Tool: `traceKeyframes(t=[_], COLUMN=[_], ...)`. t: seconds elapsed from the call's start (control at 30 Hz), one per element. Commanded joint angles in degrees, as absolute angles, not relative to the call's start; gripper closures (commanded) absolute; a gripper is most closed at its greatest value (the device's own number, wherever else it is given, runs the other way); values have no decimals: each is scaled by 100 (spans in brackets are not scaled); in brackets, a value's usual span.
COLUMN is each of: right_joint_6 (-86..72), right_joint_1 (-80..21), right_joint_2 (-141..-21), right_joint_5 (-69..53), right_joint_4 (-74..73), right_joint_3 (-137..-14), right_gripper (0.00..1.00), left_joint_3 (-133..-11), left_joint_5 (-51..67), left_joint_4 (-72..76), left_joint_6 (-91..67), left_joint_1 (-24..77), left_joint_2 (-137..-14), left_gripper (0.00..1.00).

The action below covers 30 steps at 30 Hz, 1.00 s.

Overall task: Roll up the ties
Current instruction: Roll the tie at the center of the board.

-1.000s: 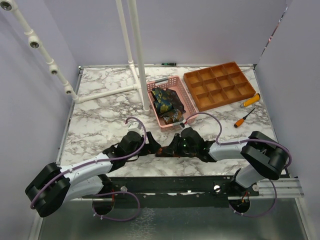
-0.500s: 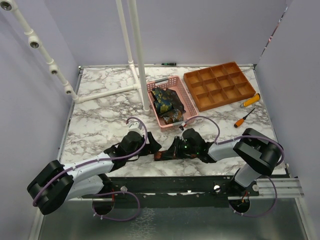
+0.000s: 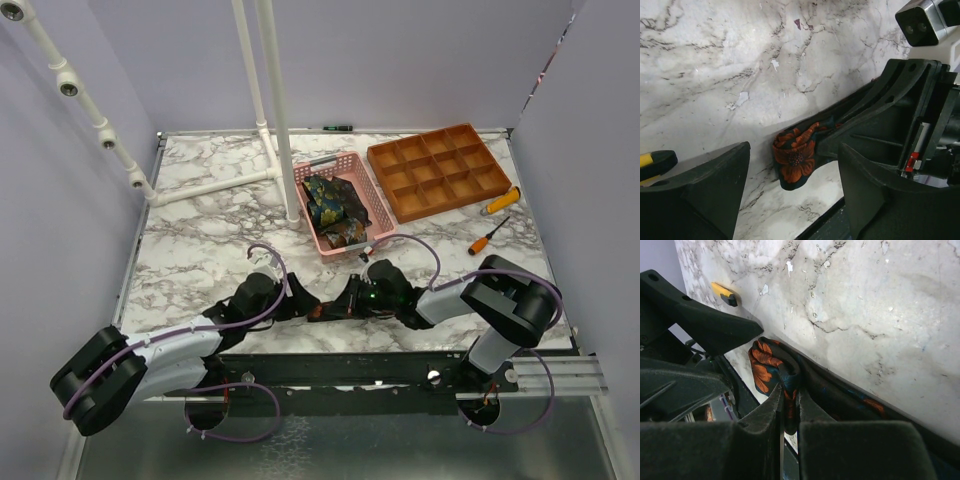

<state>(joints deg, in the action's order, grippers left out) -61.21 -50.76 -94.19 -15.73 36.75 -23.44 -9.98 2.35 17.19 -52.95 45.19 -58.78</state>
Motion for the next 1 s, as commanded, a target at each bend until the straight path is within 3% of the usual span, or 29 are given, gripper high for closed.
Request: traceKeyframes(t=[0.0, 0.33, 0.57, 0.83, 0.97], right_joint_6=[-5945, -5941, -5941, -5967, -5969], right_joint_1=[-5071, -5070, -5069, -5068, -5071], right_joint_2=[-9681, -9693, -9746, -9782, -9753], right_joint_5=[-1234, -1125, -1166, -1177, -1165], right_joint_4=[3166, 3196, 3267, 3302, 3300], right_joint_3=[-2064, -1978, -1986, -2013, -2013], right_gripper=[95, 94, 94, 94, 94], left_joint_3=[-627, -692, -702, -937, -958], left_joint_5=[718, 1236, 1415, 1529, 1504], left_joint_4=[1813, 2032, 2541, 2881, 2883], left_joint_6=[-5478, -5325, -5336, -5311, -5307], left_joint_1=[4504, 4539, 4583, 4744, 4798], left_joint_2=[-5958, -6426, -6844, -7337, -7313], left_gripper=[31, 46, 50, 66, 86])
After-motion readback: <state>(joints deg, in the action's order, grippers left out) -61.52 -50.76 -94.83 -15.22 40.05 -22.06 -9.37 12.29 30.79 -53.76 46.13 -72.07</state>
